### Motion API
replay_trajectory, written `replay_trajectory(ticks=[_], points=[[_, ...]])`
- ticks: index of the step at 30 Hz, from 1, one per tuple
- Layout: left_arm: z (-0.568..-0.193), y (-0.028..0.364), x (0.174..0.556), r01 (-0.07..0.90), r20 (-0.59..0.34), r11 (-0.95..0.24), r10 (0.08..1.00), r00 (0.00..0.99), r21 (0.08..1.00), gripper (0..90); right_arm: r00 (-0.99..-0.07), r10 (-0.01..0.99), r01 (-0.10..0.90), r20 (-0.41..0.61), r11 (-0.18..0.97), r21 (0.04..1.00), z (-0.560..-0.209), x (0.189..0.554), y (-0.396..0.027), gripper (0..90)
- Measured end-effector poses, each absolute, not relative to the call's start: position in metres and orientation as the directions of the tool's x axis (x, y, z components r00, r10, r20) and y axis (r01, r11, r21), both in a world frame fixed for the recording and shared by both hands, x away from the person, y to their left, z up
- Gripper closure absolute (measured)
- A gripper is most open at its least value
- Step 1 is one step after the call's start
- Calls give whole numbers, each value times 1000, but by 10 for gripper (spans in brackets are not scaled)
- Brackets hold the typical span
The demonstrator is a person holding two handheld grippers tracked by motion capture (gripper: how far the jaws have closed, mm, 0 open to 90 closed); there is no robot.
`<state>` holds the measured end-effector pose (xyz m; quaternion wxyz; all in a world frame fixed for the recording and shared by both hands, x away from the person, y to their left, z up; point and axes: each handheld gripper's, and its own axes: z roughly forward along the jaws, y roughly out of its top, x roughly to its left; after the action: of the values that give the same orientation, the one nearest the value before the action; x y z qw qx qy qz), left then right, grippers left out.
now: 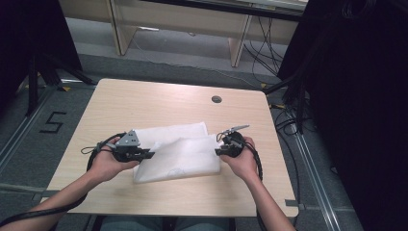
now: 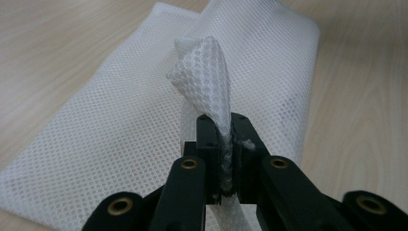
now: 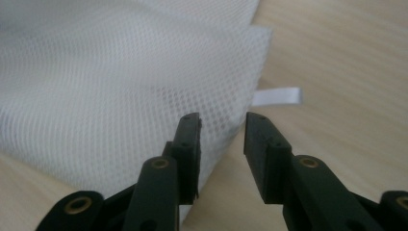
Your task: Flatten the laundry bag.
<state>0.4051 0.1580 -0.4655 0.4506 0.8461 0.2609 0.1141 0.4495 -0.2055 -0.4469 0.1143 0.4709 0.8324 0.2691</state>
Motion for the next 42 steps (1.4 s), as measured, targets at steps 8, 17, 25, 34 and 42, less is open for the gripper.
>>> replay_trajectory(ticks=[8, 17, 25, 34, 42], points=[[-485, 149, 399, 364, -83, -535, 477, 875, 762, 836, -599, 794, 689, 103, 446, 571, -446, 483, -168, 569], [-489, 144, 400, 342, -62, -586, 445, 894, 735, 836, -636, 760, 693, 135, 484, 535, -461, 506, -126, 511], [-493, 144, 402, 351, -70, -591, 445, 893, 726, 835, -647, 752, 687, 126, 503, 525, -472, 517, -109, 488], [-495, 144, 404, 358, -68, -597, 452, 890, 718, 834, -675, 734, 656, 68, 557, 509, -491, 517, -96, 517], [-496, 145, 406, 350, -58, -603, 448, 892, 717, 834, -690, 723, 631, 27, 584, 510, -491, 512, -92, 690]])
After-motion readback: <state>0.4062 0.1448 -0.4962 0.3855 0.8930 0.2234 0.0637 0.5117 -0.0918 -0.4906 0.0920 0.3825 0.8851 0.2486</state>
